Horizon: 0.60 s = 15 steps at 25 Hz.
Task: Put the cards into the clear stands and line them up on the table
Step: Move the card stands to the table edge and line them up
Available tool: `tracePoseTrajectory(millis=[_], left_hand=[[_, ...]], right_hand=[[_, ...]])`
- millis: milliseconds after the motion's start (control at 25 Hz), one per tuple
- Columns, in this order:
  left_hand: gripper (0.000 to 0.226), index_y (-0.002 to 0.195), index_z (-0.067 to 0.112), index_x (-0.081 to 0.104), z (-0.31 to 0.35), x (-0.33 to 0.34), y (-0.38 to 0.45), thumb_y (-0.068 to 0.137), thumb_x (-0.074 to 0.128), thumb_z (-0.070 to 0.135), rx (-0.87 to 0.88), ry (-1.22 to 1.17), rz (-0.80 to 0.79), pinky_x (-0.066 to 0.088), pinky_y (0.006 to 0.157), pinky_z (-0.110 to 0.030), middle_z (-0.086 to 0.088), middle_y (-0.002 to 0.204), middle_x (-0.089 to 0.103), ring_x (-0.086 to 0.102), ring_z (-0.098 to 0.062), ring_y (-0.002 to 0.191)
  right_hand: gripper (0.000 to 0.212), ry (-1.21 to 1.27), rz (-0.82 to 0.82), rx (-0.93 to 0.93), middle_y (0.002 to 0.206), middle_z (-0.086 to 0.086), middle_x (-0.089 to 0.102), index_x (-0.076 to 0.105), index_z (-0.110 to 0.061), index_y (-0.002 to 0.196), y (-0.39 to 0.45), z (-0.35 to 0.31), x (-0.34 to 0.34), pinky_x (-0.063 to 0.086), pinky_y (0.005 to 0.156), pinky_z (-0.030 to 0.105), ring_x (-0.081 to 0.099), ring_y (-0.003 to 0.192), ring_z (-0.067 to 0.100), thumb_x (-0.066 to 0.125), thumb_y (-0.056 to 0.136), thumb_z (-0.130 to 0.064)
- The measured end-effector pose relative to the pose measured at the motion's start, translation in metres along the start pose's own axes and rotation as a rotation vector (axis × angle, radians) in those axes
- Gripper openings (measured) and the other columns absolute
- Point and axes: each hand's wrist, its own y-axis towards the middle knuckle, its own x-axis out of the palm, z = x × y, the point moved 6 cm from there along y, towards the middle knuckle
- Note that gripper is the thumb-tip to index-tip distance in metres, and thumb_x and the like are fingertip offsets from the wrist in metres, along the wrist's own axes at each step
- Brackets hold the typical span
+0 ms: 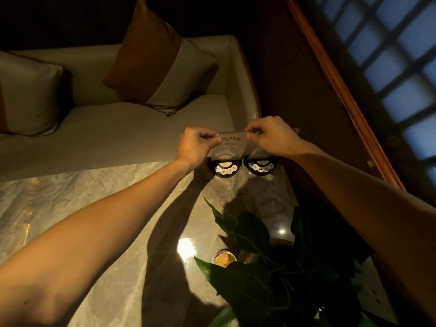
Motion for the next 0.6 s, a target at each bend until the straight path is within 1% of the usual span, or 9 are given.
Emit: tracePoseTrajectory(millis=[80,160,240,320,360,520,600], left_hand=[[0.014,0.097,0.01,0.078,0.0012,0.0012,-0.0002,0.085,0.079,0.017,0.009,0.0,-0.007,0.049,0.069,-0.01,0.003,0.086,0.073,0.065,-0.001,0.081],[0.011,0.095,0.012,0.078,0.0027,0.0024,-0.0003,0.085,0.078,0.017,0.02,0.004,-0.021,0.048,0.067,-0.009,0.006,0.085,0.072,0.065,-0.002,0.082],[0.01,0.094,0.012,0.078,0.002,0.004,0.0009,0.085,0.079,0.017,0.021,0.008,-0.035,0.048,0.066,-0.009,0.006,0.084,0.072,0.065,-0.002,0.081],[0.011,0.095,0.012,0.078,0.0019,0.0056,0.001,0.085,0.078,0.016,0.013,0.001,-0.044,0.048,0.064,-0.007,0.008,0.082,0.071,0.065,-0.002,0.08],[0.011,0.095,0.011,0.078,0.0018,0.006,0.0009,0.085,0.078,0.015,0.01,-0.004,-0.044,0.048,0.063,-0.007,0.009,0.082,0.07,0.065,-0.001,0.079],[0.008,0.093,0.013,0.077,0.0035,0.0061,0.002,0.085,0.078,0.015,0.027,0.006,-0.049,0.046,0.062,-0.004,0.011,0.08,0.068,0.063,0.001,0.076],[0.008,0.093,0.013,0.077,0.0031,0.0038,0.0015,0.086,0.078,0.016,0.038,0.027,-0.057,0.045,0.063,-0.003,0.01,0.082,0.069,0.063,0.0,0.078]], right_hand=[[0.026,-0.003,0.009,-0.003,0.119,0.003,0.072,0.068,-0.016,0.123,-0.0005,0.0005,-0.0019,0.053,0.079,0.019,0.066,0.104,0.013,0.061,0.099,-0.023],[0.025,-0.002,0.012,-0.005,0.118,0.003,0.072,0.069,-0.016,0.122,-0.0009,0.0006,-0.004,0.057,0.084,0.027,0.069,0.101,0.016,0.062,0.099,-0.022],[0.024,-0.009,0.013,-0.008,0.116,0.003,0.073,0.069,-0.016,0.121,-0.0016,0.0008,-0.0047,0.059,0.086,0.033,0.07,0.099,0.017,0.062,0.099,-0.023],[0.024,-0.014,0.023,-0.006,0.116,0.003,0.073,0.07,-0.017,0.121,-0.0012,0.0018,-0.0062,0.057,0.091,0.037,0.069,0.102,0.018,0.063,0.098,-0.023],[0.025,-0.01,0.024,-0.004,0.116,0.004,0.073,0.07,-0.016,0.121,-0.0011,0.0028,-0.006,0.057,0.092,0.037,0.068,0.104,0.018,0.063,0.098,-0.023],[0.024,0.023,0.032,0.003,0.116,0.004,0.073,0.07,-0.015,0.12,-0.0024,0.0039,-0.0059,0.059,0.087,0.035,0.069,0.099,0.018,0.062,0.099,-0.022],[0.024,0.038,0.026,0.006,0.115,0.003,0.072,0.07,-0.015,0.121,-0.0025,0.0029,-0.0041,0.059,0.082,0.03,0.069,0.096,0.017,0.061,0.099,-0.021]])
